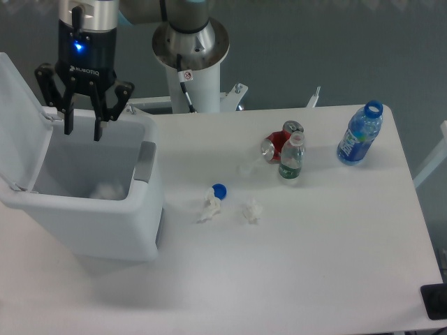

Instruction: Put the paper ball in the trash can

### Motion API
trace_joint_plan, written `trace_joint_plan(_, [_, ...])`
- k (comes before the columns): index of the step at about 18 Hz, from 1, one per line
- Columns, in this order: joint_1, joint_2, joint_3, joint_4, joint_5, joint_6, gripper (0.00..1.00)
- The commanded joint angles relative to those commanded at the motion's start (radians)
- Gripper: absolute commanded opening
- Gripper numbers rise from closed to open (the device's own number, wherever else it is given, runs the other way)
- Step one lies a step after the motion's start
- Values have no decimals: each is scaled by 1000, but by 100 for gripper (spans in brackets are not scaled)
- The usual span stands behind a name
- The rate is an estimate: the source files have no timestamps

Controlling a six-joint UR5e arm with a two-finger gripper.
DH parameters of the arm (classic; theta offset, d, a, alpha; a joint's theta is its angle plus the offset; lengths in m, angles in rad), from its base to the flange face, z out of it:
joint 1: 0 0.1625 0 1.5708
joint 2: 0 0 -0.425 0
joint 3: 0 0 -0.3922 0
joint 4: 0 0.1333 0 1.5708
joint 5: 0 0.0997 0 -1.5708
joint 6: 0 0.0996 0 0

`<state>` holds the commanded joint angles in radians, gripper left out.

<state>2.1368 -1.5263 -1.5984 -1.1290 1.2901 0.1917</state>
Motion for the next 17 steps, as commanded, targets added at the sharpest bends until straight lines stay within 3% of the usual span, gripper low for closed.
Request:
trace_joint_plan(1, [0, 2, 0, 0, 0, 2, 72])
trace_joint_plan(2, [0, 3, 2, 0, 2, 9, 100])
trace_joint_plan(6, [12, 9, 0, -2, 24, 116, 100])
trace_joint_plan(14, [52, 8, -15, -6, 279, 345, 100])
trace_joint_plan(17, [90, 9, -34, -6, 299, 391, 100])
